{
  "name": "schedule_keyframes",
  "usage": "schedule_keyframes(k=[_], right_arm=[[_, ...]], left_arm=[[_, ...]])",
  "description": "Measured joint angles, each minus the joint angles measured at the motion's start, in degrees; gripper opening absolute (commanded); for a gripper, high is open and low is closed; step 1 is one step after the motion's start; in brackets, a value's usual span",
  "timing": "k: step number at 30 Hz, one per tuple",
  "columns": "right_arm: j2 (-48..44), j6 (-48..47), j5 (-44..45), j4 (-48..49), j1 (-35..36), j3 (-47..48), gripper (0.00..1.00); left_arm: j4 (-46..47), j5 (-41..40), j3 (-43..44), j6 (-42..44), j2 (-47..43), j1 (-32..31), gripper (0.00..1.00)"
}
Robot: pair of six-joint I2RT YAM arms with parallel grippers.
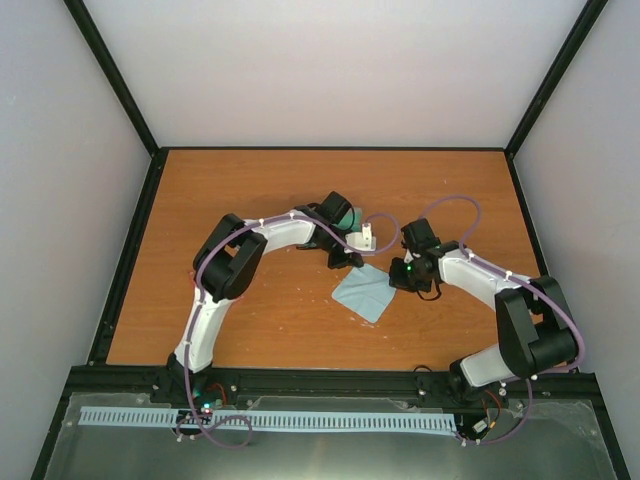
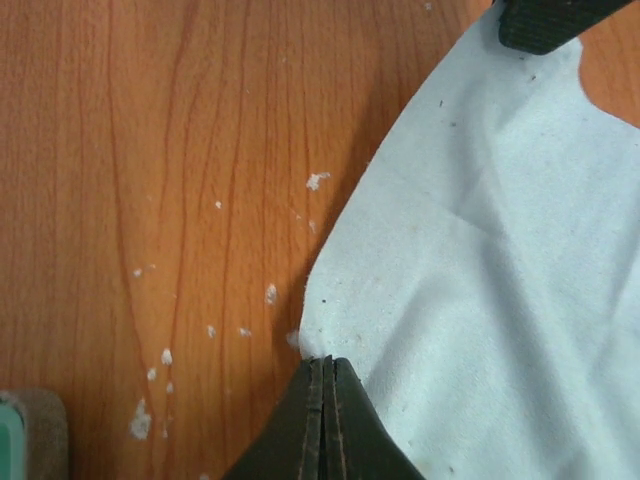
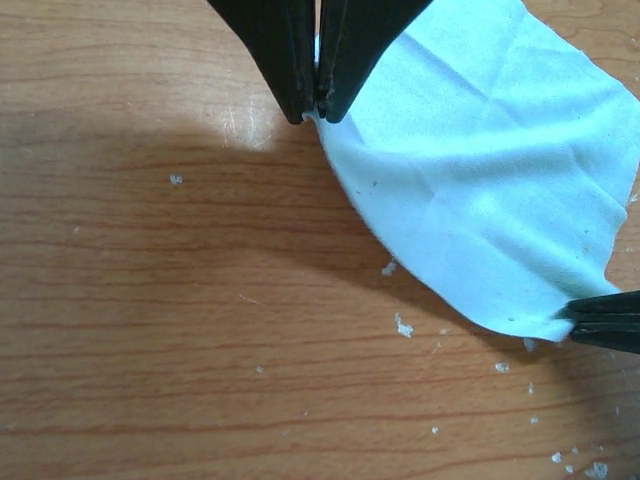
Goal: Organize the sunglasses
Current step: Fold the glasses cleaning cloth at the center of the board.
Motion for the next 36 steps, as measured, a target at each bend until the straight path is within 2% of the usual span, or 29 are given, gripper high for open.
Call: schedule_keyframes(k=[11,28,36], right_arm=[[-3.15,0.44,-1.33,1.40,0.00,-1.51,0.03],[-4.66,-0.07,-6.54,1.95,0.48,-2.91,0.03],[-5.81,-0.04,-7.89,1.95,1.64,-3.61,0.03]], left_arm=[[0.68,2.58,-6.16,-2.19,-7.10,1.60,0.01],[3.80,4.13,-14.64,-4.46,-12.83,1.66,0.01],[5.27,4.74,-15.30,-5.42,-14.88,1.81,0.01]])
